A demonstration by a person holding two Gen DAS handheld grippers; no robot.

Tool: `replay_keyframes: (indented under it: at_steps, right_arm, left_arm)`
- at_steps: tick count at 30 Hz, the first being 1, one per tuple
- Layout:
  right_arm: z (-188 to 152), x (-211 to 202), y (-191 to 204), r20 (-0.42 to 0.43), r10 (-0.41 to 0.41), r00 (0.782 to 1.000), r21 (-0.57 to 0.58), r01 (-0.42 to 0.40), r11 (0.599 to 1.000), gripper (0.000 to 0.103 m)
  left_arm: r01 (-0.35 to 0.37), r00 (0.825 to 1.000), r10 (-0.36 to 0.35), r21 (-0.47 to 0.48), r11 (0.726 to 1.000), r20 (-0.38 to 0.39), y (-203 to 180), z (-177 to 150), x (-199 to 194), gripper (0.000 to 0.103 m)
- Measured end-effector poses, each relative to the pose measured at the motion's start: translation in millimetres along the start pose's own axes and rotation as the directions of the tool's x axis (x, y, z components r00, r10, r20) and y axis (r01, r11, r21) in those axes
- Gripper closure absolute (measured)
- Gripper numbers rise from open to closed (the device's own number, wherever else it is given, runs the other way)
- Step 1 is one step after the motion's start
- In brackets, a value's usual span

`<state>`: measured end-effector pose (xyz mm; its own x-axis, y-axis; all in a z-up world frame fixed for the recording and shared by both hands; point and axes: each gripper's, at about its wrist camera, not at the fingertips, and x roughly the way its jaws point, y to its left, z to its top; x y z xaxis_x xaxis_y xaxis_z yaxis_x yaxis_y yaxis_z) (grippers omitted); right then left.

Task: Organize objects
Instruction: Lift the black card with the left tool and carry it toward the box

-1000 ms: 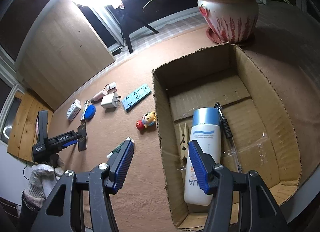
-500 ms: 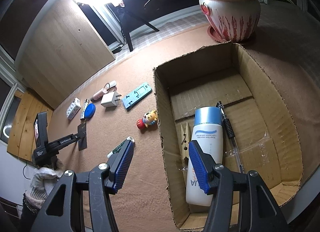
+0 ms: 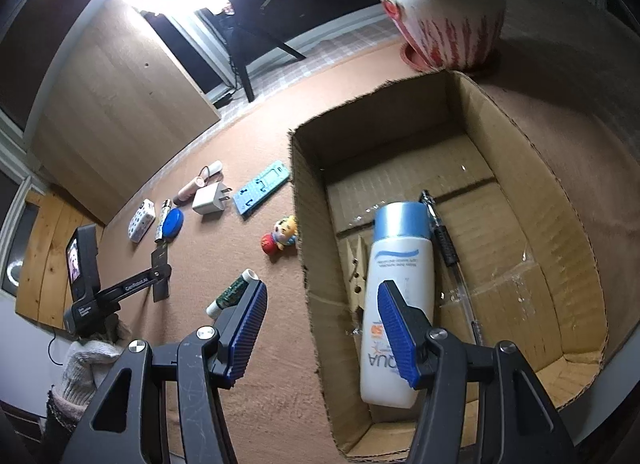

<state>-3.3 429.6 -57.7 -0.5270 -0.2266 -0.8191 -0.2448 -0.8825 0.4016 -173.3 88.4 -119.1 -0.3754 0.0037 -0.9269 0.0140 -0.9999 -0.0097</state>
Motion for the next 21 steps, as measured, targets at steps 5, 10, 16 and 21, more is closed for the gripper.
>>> replay_keyframes:
  at_steps: [5, 10, 16, 21]
  right_arm:
    - [1, -5, -5, 0.014, -0.003, 1.0, 0.011, 0.003, 1.0, 0.049]
    - [1, -6, -4, 0.014, -0.004, 1.0, 0.008, 0.004, 1.0, 0.049]
    - [-2, -10, 0, 0.026, -0.022, 0.999, -0.022, 0.023, 1.0, 0.049]
    - [-5, -19, -6, 0.039, -0.039, 0.998, -0.025, 0.04, 0.999, 0.049]
  left_arm:
    - [0.033, 0.999, -0.033, -0.036, 0.999, 0.0, 9, -6, -7, 0.048]
    - [0.075, 0.997, -0.074, -0.023, 0.997, 0.028, 9, -17, -29, 0.048]
    - [0.153, 0.985, -0.155, 0.036, 0.988, 0.073, -21, -22, -60, 0.048]
    - [0.232, 0.965, -0.244, 0.128, 0.964, 0.092, -67, -18, -79, 0.048]
